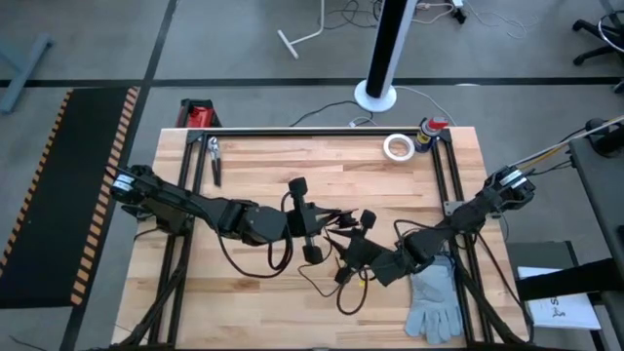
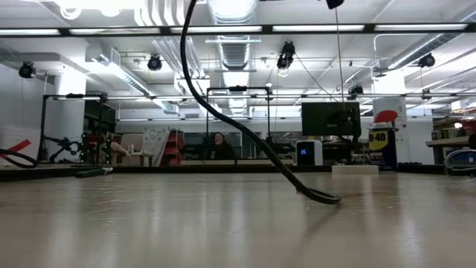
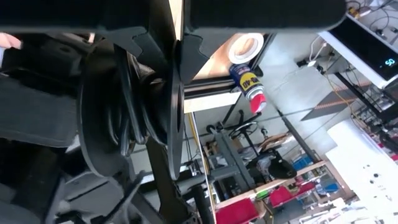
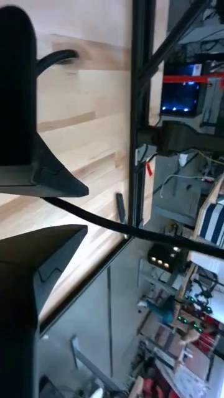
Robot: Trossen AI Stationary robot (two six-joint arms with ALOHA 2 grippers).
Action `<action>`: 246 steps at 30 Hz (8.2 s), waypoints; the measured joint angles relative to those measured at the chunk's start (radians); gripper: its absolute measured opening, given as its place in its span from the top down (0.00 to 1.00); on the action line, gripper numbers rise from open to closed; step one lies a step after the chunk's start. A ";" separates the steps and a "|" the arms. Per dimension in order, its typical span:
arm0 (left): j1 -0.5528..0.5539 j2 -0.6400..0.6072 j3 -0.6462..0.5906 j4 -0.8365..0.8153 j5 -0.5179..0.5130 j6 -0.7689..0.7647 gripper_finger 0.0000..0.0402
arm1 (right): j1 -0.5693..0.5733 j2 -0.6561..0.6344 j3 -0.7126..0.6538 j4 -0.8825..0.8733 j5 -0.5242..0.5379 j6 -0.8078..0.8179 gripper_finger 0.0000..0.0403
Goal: Coil cords
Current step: Uncoil the black wire from the spool
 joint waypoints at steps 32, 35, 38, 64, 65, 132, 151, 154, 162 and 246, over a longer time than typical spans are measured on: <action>0.005 -0.001 -0.064 -0.180 -0.021 -0.066 1.00 | 0.138 -0.047 0.091 -0.026 0.101 -0.349 1.00; 0.000 -0.008 -0.064 -0.212 -0.021 -0.082 1.00 | 0.148 -0.084 0.089 -0.158 0.121 -0.253 1.00; -0.006 -0.017 -0.064 -0.221 -0.021 -0.083 1.00 | 0.148 -0.117 0.089 -0.346 0.134 -0.084 1.00; -0.015 -0.064 -0.063 -0.257 -0.049 -0.108 1.00 | 0.132 -0.186 0.023 -0.819 -0.534 0.674 0.68; -0.015 -0.066 -0.063 -0.260 -0.049 -0.108 1.00 | 0.132 -0.198 0.033 -0.836 -0.572 0.682 0.67; -0.071 -0.043 -0.078 -0.121 -0.055 -0.062 1.00 | 0.029 0.002 -0.036 0.288 -0.209 -0.346 1.00; -0.083 -0.064 -0.078 -0.173 -0.083 -0.088 1.00 | 0.108 -0.134 -0.038 -0.646 -0.124 0.510 1.00; -0.081 -0.064 -0.078 -0.172 -0.083 -0.085 1.00 | 0.086 -0.101 -0.038 -0.591 -0.307 0.507 0.99; -0.080 -0.064 -0.078 -0.172 -0.083 -0.083 1.00 | 0.036 -0.038 -0.038 -0.326 -0.798 0.413 0.85; -0.155 -0.037 -0.196 0.248 -0.413 0.185 1.00 | -0.012 0.052 0.093 0.087 0.054 -0.168 0.70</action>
